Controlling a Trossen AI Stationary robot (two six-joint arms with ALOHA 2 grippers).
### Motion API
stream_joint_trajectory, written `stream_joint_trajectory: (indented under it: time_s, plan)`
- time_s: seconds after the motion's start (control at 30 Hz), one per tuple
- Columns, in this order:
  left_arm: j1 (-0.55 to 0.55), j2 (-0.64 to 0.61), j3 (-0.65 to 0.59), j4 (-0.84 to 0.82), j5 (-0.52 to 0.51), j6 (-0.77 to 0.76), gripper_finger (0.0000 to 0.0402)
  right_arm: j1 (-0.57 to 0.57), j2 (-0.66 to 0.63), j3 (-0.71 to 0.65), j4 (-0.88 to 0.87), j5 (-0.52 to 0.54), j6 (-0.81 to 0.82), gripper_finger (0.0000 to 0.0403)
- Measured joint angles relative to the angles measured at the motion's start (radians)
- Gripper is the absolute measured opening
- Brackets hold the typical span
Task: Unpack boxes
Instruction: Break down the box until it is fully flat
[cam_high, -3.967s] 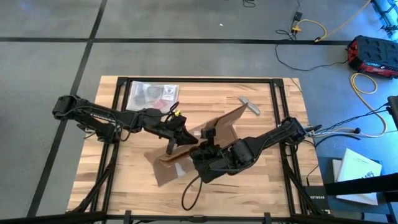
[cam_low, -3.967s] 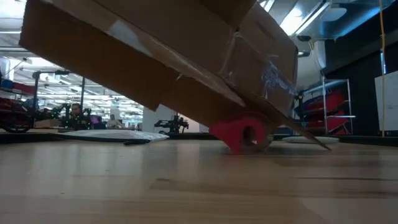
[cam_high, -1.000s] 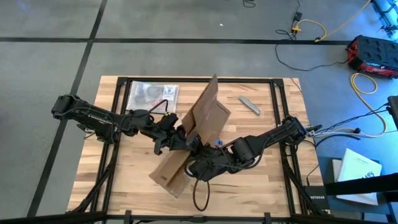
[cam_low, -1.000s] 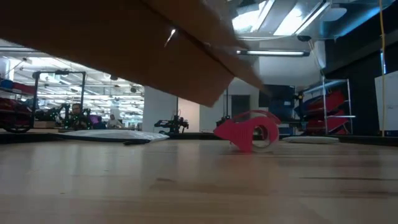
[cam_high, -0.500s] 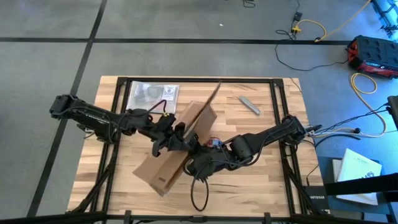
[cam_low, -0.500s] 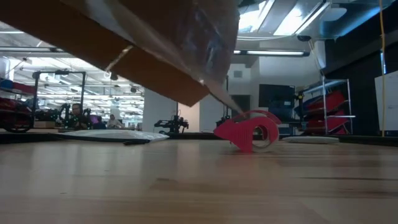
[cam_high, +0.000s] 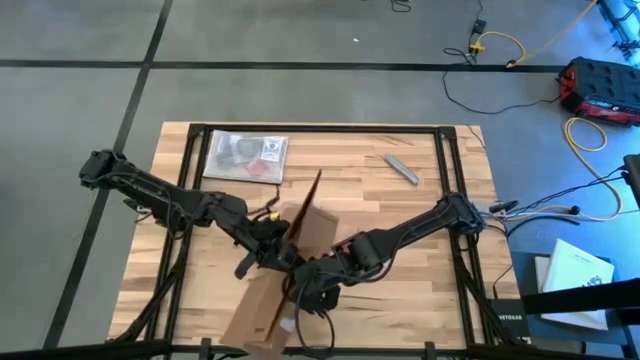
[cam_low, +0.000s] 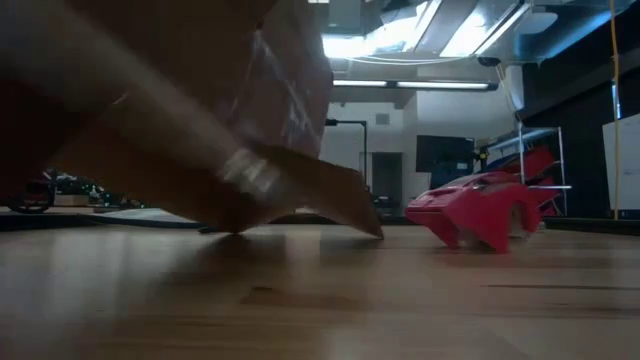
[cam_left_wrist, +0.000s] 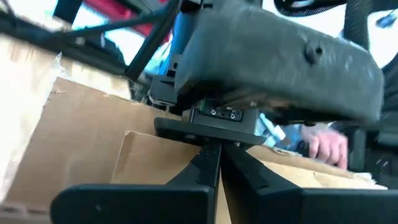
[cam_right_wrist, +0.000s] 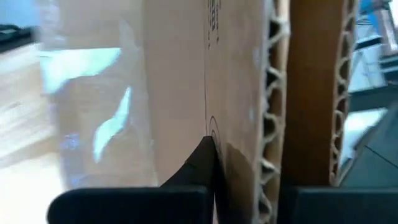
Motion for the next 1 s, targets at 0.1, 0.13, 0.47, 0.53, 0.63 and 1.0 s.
stream_joint_trajectory:
  time_s: [0.1,0.13,0.47,0.53,0.63,1.0]
  plan:
    - [-0.013,0.001,0.0,-0.048,-0.005,0.026,0.0,0.0,0.009,0.0,-0.003,-0.026,0.021,0.0]
    - [-0.016,0.001,0.0,-0.063,-0.007,0.035,0.0,0.0,0.012,0.0,-0.006,-0.031,0.03,0.0]
    - [-0.012,0.006,0.001,-0.266,-0.135,0.208,0.0,-0.006,0.017,-0.021,-0.119,-0.12,0.133,0.0]
    - [-0.005,0.006,-0.002,-0.296,-0.161,0.228,0.0,-0.006,0.014,-0.049,-0.141,-0.145,0.158,0.0]
    - [0.008,0.009,-0.002,-0.322,-0.167,0.236,0.0,-0.004,0.012,-0.087,-0.123,-0.14,0.191,0.0]
    - [0.003,0.004,-0.003,-0.227,-0.179,0.2,0.0,0.0,-0.006,-0.065,-0.099,-0.117,0.221,0.0035]
